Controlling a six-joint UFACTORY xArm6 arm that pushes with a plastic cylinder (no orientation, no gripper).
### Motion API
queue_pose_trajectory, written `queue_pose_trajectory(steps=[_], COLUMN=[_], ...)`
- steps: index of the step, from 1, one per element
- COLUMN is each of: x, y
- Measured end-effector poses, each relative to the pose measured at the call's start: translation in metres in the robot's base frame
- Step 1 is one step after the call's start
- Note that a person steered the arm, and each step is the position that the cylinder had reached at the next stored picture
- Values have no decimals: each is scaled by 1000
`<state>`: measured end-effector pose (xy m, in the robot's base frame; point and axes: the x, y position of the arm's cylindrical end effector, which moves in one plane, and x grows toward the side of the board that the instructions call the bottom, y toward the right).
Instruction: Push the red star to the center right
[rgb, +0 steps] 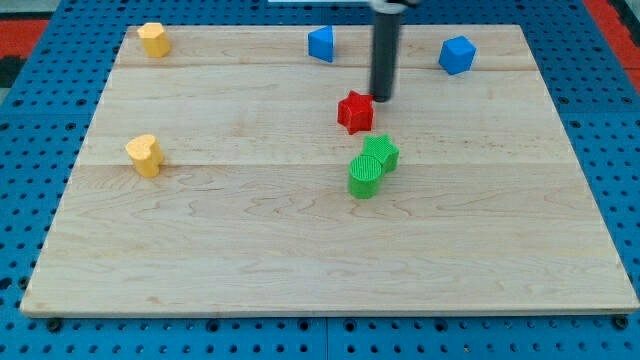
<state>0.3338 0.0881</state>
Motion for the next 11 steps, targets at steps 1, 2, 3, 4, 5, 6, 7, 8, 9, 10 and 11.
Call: queue_pose_trajectory(steps=[1, 2, 3, 4, 5, 6, 7, 8, 9, 10, 11], x=[-58, -28, 16, 20, 33, 17, 27, 55, 56, 56, 56], y=[-66, -95, -101, -49, 34, -2, -35, 42, 94, 94, 96])
